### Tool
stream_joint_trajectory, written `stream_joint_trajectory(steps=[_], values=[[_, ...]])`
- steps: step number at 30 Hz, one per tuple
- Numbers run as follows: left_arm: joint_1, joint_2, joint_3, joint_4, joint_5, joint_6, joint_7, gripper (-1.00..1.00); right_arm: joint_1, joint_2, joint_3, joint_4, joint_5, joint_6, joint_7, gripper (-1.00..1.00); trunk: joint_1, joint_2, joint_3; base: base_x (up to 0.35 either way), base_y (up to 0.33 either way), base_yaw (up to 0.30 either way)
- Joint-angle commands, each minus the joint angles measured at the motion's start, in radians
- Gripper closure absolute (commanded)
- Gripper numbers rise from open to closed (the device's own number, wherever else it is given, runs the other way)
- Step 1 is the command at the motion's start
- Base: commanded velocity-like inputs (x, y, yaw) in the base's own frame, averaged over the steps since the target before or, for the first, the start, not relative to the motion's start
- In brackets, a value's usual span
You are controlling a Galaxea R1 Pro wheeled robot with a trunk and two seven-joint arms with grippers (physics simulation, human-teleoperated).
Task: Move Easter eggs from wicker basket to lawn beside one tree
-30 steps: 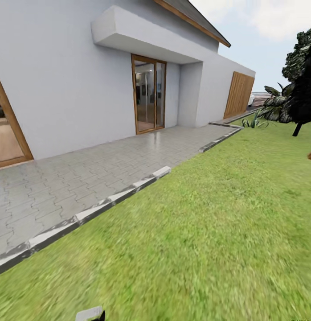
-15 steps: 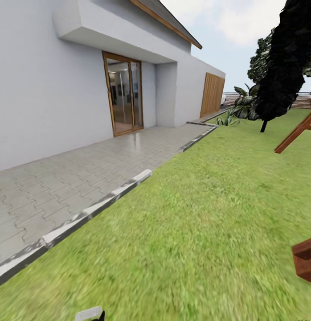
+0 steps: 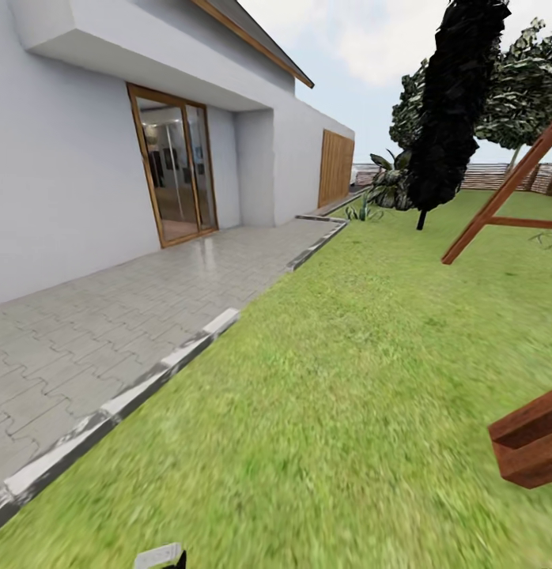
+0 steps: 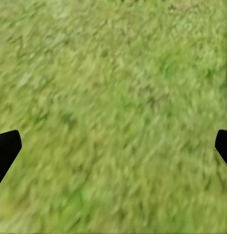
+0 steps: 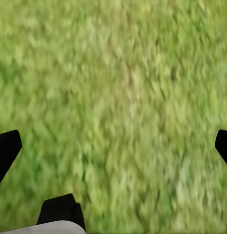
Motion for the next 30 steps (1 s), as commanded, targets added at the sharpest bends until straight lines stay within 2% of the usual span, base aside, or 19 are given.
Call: stream_joint_trajectory(steps=[1, 11, 30], values=[[0.0, 0.0, 0.001, 0.0, 0.007, -0.003, 0.0, -1.0, -0.001, 0.0, -0.002, 0.002, -0.001, -0.003, 0.0, -1.0, 0.0, 0.0, -0.001, 0.318, 0.157, -0.25], [0.0, 0.0, 0.001, 0.0, 0.007, -0.003, 0.0, -1.0, -0.001, 0.0, -0.002, 0.005, 0.0, -0.006, -0.002, -1.0, 0.0, 0.0, -0.001, 0.306, 0.179, -0.11], [0.0, 0.0, 0.001, 0.0, 0.007, -0.003, 0.0, -1.0, -0.001, -0.006, -0.005, 0.0, -0.001, -0.002, 0.005, -1.0, 0.0, 0.0, -0.001, 0.286, 0.195, -0.292]])
